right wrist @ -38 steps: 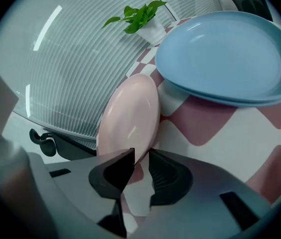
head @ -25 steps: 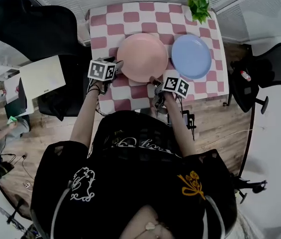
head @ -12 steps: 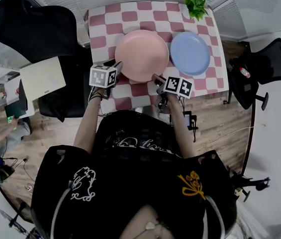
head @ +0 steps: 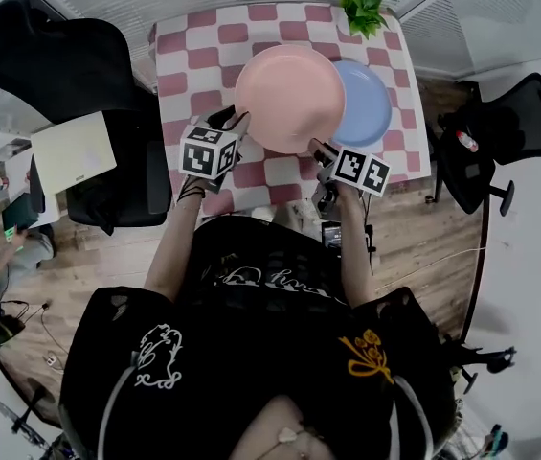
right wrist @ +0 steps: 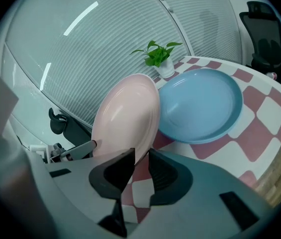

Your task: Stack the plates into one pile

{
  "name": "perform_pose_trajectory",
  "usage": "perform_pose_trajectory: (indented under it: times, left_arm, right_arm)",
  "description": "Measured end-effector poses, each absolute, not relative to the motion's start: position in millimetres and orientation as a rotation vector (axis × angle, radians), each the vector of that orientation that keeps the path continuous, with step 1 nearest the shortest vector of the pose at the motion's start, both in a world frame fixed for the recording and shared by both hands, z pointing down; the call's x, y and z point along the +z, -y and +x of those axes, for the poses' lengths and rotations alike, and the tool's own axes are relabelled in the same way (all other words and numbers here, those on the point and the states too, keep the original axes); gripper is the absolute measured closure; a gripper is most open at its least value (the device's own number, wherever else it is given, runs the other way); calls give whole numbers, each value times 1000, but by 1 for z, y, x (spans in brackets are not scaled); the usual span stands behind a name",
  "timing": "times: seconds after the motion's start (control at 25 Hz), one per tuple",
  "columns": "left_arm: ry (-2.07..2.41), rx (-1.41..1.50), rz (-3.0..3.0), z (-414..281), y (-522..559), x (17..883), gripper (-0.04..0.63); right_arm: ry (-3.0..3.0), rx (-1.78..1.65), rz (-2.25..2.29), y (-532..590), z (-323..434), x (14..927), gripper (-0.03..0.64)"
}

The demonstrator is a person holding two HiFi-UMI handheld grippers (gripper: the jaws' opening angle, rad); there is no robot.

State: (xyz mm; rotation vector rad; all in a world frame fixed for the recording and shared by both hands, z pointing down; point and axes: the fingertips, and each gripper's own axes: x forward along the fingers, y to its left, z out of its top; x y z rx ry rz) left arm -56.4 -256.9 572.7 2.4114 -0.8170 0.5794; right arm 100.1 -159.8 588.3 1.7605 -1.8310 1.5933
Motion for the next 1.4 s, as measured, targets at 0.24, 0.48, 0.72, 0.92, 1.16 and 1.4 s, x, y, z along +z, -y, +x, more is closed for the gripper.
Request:
perform_pose_trajectory:
  times: [0.24,0.48,0.72,0.92,1.16,1.4]
  left_arm:
    - [830,596,2396,6,235,571,465]
    - [869,595,2350,69,212,572,465]
    - [915,599,2292,114,198,576,465]
    - [948,608,2222,131,189,584,462]
    - [965,611,2133,139,182,599,457]
    - [966,636,2081,144,183,608,449]
  right_arm:
    - [1847,1561,1750,145,166,582,531]
    - [1863,1565,1713,132,236,583,534]
    - [1898,1595,1673,129,286,588,535]
    - [1919,1615,1636,129,307,593,535]
    - [1938,1634,1606,132,321,599,535]
    - [1936,1656,1583,137,326,605,535]
